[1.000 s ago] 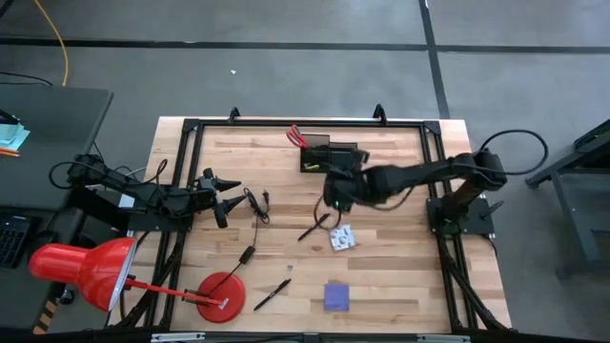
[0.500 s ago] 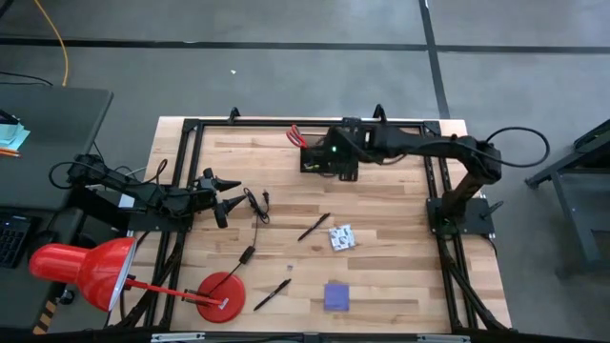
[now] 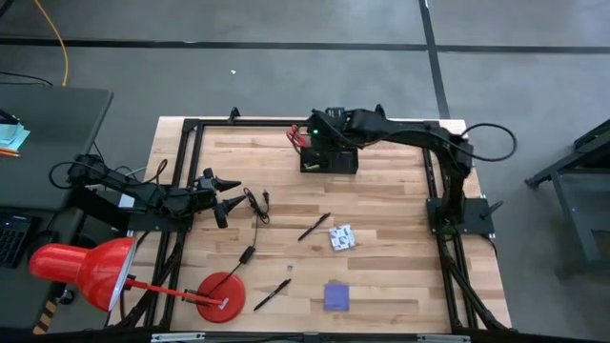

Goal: Pick and place office supplies into organizer
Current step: Put the right black pen into the mesh desk organizer

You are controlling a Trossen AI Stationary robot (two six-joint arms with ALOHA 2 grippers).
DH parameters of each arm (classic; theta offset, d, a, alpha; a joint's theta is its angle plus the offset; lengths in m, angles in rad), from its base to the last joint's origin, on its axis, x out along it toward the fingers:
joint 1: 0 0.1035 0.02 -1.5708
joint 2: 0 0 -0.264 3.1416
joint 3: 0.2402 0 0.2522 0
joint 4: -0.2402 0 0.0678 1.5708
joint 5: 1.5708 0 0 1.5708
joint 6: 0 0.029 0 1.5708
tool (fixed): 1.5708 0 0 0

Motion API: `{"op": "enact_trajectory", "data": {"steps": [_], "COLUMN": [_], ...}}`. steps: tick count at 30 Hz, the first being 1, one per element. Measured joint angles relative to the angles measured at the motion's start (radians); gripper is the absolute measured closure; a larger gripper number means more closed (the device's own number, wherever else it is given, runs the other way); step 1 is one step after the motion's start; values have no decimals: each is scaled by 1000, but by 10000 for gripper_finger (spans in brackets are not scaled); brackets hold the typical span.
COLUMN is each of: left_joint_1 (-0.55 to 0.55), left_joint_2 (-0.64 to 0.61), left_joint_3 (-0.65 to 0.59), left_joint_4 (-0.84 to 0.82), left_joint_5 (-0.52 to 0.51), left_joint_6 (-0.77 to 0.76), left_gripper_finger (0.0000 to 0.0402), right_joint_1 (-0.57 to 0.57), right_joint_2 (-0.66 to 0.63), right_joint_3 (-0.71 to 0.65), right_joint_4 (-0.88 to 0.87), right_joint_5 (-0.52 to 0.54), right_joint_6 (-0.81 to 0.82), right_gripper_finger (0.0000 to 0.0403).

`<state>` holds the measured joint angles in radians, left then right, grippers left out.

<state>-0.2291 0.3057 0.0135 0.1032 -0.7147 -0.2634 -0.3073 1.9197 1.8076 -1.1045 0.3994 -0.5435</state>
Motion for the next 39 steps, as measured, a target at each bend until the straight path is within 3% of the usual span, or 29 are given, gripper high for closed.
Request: {"op": "enact_trajectory", "data": {"steps": [12,18,24,39], "left_joint_1": [0,0,0,0], "left_joint_2": [0,0,0,0], "left_joint_3": [0,0,0,0], "left_joint_4": [0,0,0,0], "left_joint_5": [0,0,0,0], "left_joint_6": [0,0,0,0], "left_gripper_finger": [169,169,169,169], "right_joint_1": [-5,-18,-34,-47], "right_joint_2": [169,177,180,284], "right_joint_3": [228,212,212,211], "right_joint_4": [-143,-119,-86,-64], "right_joint_5": [14,7,-78,-73], "right_joint_6": [-85,-128,-131,-175], "right_gripper_finger": [389,389,389,389]}}
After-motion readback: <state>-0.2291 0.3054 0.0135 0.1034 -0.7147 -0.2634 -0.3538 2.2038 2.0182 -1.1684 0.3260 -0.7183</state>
